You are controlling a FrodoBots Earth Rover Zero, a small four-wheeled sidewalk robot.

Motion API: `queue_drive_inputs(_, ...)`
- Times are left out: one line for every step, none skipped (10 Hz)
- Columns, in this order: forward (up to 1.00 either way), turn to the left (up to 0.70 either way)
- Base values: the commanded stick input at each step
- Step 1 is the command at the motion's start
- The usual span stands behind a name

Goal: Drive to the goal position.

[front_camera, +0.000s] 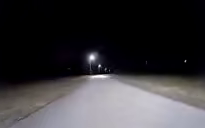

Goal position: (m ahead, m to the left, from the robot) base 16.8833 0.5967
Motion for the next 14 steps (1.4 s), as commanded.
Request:
queue_drive_inputs(1.0,0.0)
queue_drive_inputs(1.0,0.0)
queue_drive_inputs(1.0,0.0)
queue_drive_inputs(1.0,0.0)
queue_drive_inputs(1.0,0.0)
queue_drive_inputs(1.0,0.0)
queue_drive_inputs(1.0,0.0)
queue_drive_inputs(1.0,0.0)
queue_drive_inputs(1.0,0.0)
queue_drive_inputs(1.0,0.04)
queue_drive_inputs(1.0,0.27)
queue_drive_inputs(1.0,0.27)
queue_drive_inputs(1.0,0.27)
queue_drive_inputs(1.0,0.11)
